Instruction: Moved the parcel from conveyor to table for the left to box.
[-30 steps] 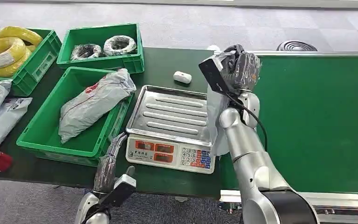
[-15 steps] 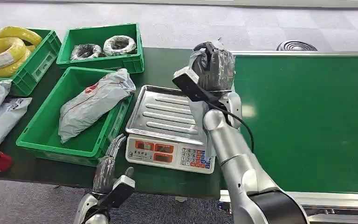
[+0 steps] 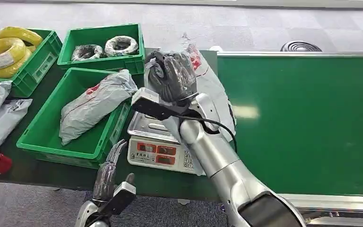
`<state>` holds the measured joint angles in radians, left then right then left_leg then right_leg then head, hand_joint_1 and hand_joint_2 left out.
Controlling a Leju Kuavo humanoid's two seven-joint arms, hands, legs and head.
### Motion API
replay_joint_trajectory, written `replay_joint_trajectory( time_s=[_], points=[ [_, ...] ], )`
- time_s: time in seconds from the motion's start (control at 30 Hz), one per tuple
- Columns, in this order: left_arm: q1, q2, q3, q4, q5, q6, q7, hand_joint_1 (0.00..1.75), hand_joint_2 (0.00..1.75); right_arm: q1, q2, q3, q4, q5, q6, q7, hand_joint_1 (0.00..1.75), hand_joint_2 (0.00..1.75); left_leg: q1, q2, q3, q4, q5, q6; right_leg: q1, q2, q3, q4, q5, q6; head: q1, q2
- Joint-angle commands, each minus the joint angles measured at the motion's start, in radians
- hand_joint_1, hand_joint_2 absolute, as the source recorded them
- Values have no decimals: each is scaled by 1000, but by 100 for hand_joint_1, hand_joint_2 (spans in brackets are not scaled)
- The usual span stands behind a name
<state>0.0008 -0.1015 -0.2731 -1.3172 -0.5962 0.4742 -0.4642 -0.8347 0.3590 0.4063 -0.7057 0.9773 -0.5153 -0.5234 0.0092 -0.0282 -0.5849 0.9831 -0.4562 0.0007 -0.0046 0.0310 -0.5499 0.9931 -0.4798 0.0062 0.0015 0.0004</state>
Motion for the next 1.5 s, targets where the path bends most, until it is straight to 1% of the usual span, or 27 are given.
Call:
replay_joint_trajectory(
  time_s=[0.03, 0.07, 0.1, 0.13, 0.17, 0.27, 0.37, 0.53, 0.67, 0.83, 0.97, 1.0, 1.03, 1.1, 1.17, 1.2, 1.5],
  points=[
    [26, 8, 15, -18, -17, 3, 22, 0, 0, 9, -13, 143, -8, -30, 17, -4, 145, 175, 0, 3, 2, -1, 0, 0, 0, -1, 1, -1, 0, 0, 0, 0],
    [31, 8, 15, -22, -18, 6, 25, 0, 0, 21, -13, 146, -15, -41, 7, -12, 0, 175, 0, 4, 2, -1, 0, 0, 0, -1, 2, -1, 0, 0, 0, 0],
    [36, 8, 15, -27, -20, 8, 27, 0, 0, 35, -13, 152, -22, -46, -7, -19, 0, 175, 0, 5, 2, -2, 0, 0, 0, -1, 1, -1, 0, 0, 0, 0],
    [42, 8, 16, -35, -22, 13, 32, 0, 0, 48, -17, 167, -29, -60, 2, -26, 0, 175, 0, 5, 3, -2, -1, 0, 0, -1, 2, -2, 0, 0, 0, 0],
    [48, 8, 19, -42, -25, 17, 38, 0, 0, 64, -22, 179, -45, -69, -1, -34, 0, 175, 0, 2, 2, -1, 0, 0, 0, -1, 2, -2, 0, 0, 0, 0],
    [58, 9, 22, -56, -31, 21, 47, 0, 0, 96, -36, 207, -80, -97, 2, -40, 0, 175, 0, 2, 2, -2, -1, 0, 0, -2, 3, -2, 0, 0, 0, 0],
    [75, 9, 27, -75, -39, 27, 58, 0, 0, 159, -66, 247, -163, -132, 11, -49, 0, 175, 0, 2, 2, -1, 0, 0, 1, -2, 2, -2, 0, 0, 0, 0],
    [102, 15, 25, -99, -46, 32, 68, 0, 0, 235, -109, 276, -295, -156, 19, -32, 0, 175, 0, 1, 1, -1, 0, 0, 0, -2, 1, -1, 0, 0, 0, 0],
    [104, 13, 20, -89, -49, 30, 69, 0, 0, 288, -145, 267, -365, -150, -4, -10, 0, 175, 0, 0, 2, -2, 0, 0, 1, -5, 2, -3, 0, 0, 0, 0],
    [101, 12, 16, -86, -50, 25, 67, 0, 0, 294, -148, 259, -365, -149, -16, -5, 0, 175, 0, 0, 1, -1, 0, 0, 0, -2, 1, -1, 0, 0, 0, 0],
    [74, -12, 24, -71, -64, -3, 60, 0, 0, 340, -174, 226, -381, -142, -45, 12, 0, 175, 0, -1, 1, -1, 1, 0, 0, -6, 2, -2, 0, 0, 0, 0],
    [72, -16, 28, -69, -67, -6, 59, 0, 0, 348, -177, 215, -384, -143, -51, 14, 0, 175, 0, -2, 1, -1, 0, 0, 0, -4, 1, -2, 0, 0, 0, 0],
    [70, -16, 31, -66, -69, -6, 58, 0, 0, 353, -176, 203, -383, -142, -58, 19, 0, 175, 0, -2, 2, -2, 1, 0, 1, -7, 3, -3, -1, 0, 0, 0],
    [68, -10, 31, -55, -71, -8, 54, 0, 0, 347, -175, 193, -374, -120, -68, 29, 0, 175, 0, -1, 1, -1, 0, 0, 0, -4, 1, -2, 0, 0, 0, 0],
    [61, -1, 25, -36, -60, -10, 43, 0, 0, 345, -175, 200, -390, -108, -46, 21, 0, 175, 0, 0, 2, -2, 0, 0, 0, -5, 3, -3, 0, 1, 0, 0],
    [59, -1, 25, -32, -59, -9, 41, 0, 0, 345, -175, 201, -394, -106, -44, 20, 0, 175, 0, 0, 1, -1, 0, 0, 0, -3, 1, -1, 0, 0, 0, 0],
    [43, 0, 27, -21, -54, -1, 33, 0, 0, 330, -174, 202, -385, -90, -32, 35, 0, 175, 0, 1, 1, -1, 0, 0, 0, -4, 2, -2, 0, 0, 0, 0]
  ],
)
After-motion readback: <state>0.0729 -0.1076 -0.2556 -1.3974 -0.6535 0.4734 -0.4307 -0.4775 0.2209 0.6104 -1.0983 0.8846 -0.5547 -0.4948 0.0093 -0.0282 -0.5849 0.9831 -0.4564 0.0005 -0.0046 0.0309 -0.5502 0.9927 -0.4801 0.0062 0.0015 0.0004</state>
